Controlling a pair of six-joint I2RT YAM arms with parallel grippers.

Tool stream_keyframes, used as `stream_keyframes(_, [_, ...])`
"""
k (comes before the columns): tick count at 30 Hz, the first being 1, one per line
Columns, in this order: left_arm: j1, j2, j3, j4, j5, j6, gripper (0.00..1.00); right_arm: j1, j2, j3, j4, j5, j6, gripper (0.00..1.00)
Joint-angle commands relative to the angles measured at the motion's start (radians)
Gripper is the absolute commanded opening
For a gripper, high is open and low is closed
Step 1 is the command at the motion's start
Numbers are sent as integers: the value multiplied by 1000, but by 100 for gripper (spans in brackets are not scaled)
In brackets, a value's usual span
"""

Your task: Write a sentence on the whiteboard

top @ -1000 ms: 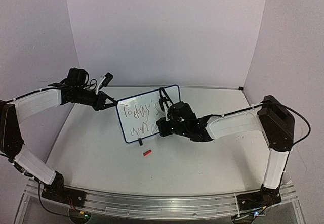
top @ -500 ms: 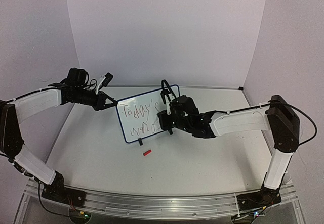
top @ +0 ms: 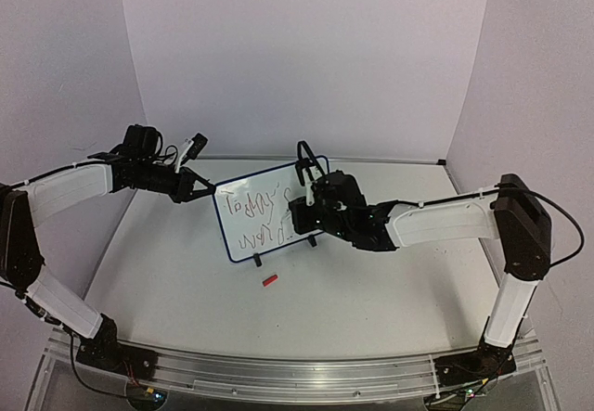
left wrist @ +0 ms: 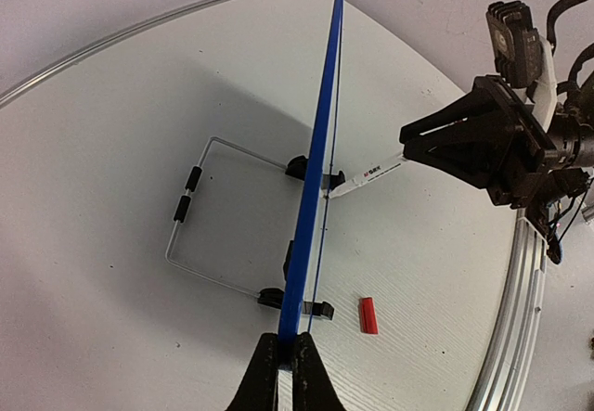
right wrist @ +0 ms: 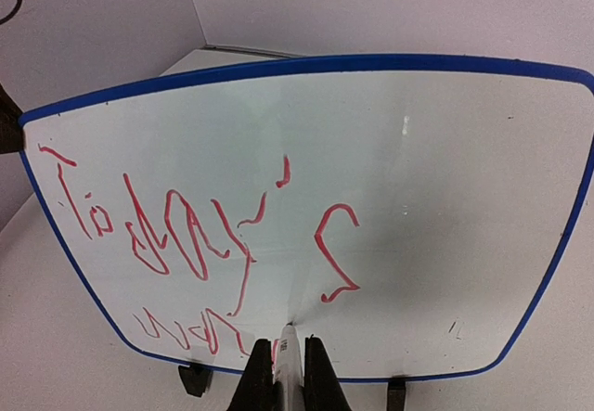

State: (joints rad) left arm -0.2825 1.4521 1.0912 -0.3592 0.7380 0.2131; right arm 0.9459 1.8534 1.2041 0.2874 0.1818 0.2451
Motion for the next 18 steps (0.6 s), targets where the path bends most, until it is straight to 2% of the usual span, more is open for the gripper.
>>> stream_keyframes(1, [-4, -16, 30, -10, 6, 11, 0, -2, 31, -6, 4, -8, 20, 0])
stream_keyframes(18, [-6, -19, 28, -12, 3, 10, 0, 11, 63, -33, -19, 15, 17, 0])
